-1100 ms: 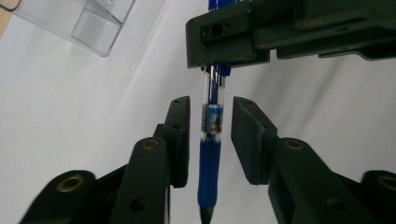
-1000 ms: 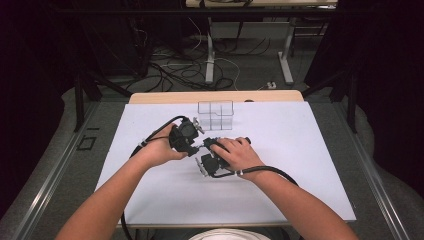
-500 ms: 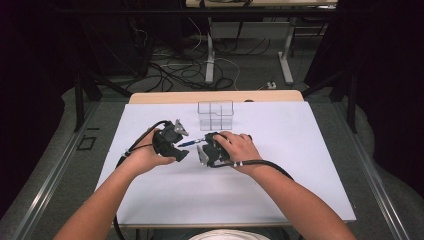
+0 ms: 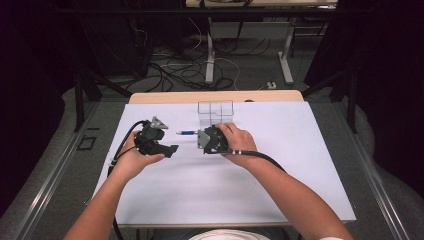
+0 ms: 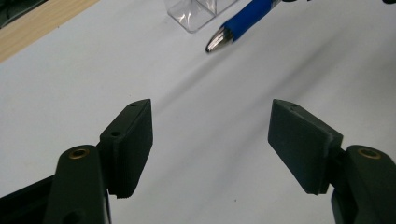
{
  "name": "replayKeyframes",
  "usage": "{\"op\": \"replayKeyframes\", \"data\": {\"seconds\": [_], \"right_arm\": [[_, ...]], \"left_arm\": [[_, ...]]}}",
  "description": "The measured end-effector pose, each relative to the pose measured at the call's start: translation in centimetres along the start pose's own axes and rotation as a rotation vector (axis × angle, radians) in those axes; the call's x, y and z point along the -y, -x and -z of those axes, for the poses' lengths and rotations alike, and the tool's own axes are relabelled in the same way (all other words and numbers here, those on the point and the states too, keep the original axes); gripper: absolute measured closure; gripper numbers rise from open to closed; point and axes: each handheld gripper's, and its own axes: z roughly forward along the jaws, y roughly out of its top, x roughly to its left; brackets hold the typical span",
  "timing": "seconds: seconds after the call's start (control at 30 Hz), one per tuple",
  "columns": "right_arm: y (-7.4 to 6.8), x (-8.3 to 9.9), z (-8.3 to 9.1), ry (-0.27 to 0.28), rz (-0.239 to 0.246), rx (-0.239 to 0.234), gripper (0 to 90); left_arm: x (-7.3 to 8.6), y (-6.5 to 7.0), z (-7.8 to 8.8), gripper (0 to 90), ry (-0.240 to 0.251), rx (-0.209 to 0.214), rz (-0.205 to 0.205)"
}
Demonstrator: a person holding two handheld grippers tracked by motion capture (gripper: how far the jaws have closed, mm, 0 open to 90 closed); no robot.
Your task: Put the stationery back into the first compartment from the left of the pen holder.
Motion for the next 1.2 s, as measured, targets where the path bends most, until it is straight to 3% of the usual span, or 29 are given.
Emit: {"op": "replayKeyframes", "data": {"seconds": [0.33,0.53,0.93,1.03,1.2], "right_arm": [[2.6,0.5,-0.3,0.029,-0.228,-0.017,79.2],[4.5,0.4,-0.6,0.072,-0.386,-0.038,79.1],[7.1,0.9,-2.1,0.189,-0.696,-0.101,79.2],[7.6,1.2,-2.5,0.211,-0.753,-0.111,79.2],[8.1,1.6,-3.2,0.257,-0.84,-0.101,79.2]], "left_arm": [[1.4,-0.5,-0.3,13.0,0.077,-0.024,0.04],[2.0,-0.7,-0.9,0.5,0.079,-0.04,0.059],[3.2,-1.3,-0.7,0.2,0.164,-0.039,0.103],[3.5,-1.5,-0.6,0.2,0.19,-0.034,0.116],[3.6,-1.4,-0.4,0.2,0.208,-0.055,0.099]]}}
